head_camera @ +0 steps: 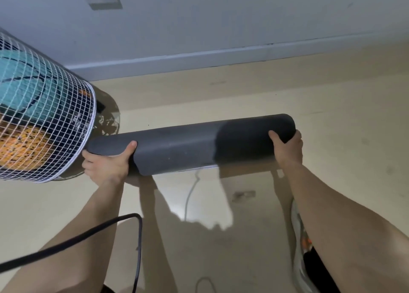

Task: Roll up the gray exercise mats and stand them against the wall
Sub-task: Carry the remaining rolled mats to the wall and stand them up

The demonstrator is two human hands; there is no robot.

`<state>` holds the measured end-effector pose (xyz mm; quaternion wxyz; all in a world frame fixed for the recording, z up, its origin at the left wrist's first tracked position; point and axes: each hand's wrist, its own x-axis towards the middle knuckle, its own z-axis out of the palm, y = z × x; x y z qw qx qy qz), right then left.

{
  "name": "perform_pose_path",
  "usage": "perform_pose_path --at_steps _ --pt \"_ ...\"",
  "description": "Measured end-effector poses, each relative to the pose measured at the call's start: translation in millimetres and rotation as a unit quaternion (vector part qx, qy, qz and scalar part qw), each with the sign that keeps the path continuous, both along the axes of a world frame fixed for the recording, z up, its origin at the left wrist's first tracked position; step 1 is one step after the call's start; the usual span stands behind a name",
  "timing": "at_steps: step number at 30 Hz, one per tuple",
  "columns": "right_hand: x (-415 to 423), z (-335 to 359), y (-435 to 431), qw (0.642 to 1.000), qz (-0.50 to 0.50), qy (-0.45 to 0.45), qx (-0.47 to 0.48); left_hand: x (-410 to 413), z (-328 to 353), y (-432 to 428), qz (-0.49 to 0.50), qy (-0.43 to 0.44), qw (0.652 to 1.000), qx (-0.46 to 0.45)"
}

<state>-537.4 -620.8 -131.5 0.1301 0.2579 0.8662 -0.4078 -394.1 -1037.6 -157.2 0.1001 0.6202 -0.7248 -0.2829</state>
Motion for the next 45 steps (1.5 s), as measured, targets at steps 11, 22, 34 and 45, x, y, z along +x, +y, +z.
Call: perform_pose_path --at_steps 11,22,34,45 --pt "-11 11 -9 0.966 0.169 -0.065 0.184 10 1 1 -0.096 0.027 0.995 -0.012" --pt "-60 15 -178 0.682 0.68 -0.045 0.266 17 -13 26 -0.022 0.102 0.994 -0.015" --pt "-31 -28 -143 0.84 0.515 -0.171 0.021 -7 -44 178 0.164 0.256 0.859 0.411" --pt "-6 86 -52 0.919 0.356 -0.16 -0.061 -37 95 235 0.016 0.173 0.9 0.399"
